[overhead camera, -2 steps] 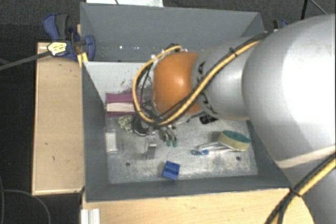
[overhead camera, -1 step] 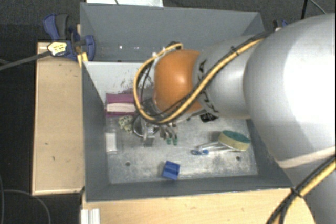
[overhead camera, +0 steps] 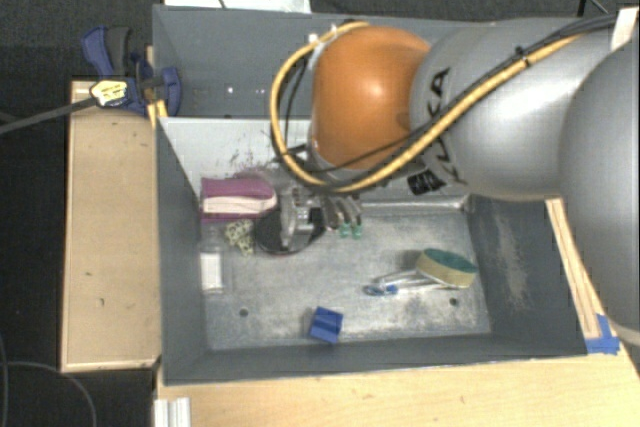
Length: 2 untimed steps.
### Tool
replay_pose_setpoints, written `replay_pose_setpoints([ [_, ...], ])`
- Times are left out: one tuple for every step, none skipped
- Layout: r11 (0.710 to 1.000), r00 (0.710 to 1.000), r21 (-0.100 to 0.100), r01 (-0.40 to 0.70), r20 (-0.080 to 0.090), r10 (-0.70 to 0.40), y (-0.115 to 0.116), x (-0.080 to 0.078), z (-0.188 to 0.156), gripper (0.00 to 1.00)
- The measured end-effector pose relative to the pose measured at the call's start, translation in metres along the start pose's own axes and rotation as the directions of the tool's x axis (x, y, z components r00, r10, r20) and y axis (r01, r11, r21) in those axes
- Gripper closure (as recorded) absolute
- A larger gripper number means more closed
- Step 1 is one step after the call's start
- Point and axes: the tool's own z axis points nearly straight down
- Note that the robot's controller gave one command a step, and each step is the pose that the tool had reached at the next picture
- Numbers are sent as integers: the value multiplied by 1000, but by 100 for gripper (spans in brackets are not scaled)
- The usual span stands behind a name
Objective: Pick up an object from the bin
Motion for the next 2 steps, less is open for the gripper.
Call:
replay_pose_setpoints([
  [960,960,1,279,-7,-279,-11,-30,34,100],
  [938,938,4,348,-12,-347,-102,-32,58,100],
])
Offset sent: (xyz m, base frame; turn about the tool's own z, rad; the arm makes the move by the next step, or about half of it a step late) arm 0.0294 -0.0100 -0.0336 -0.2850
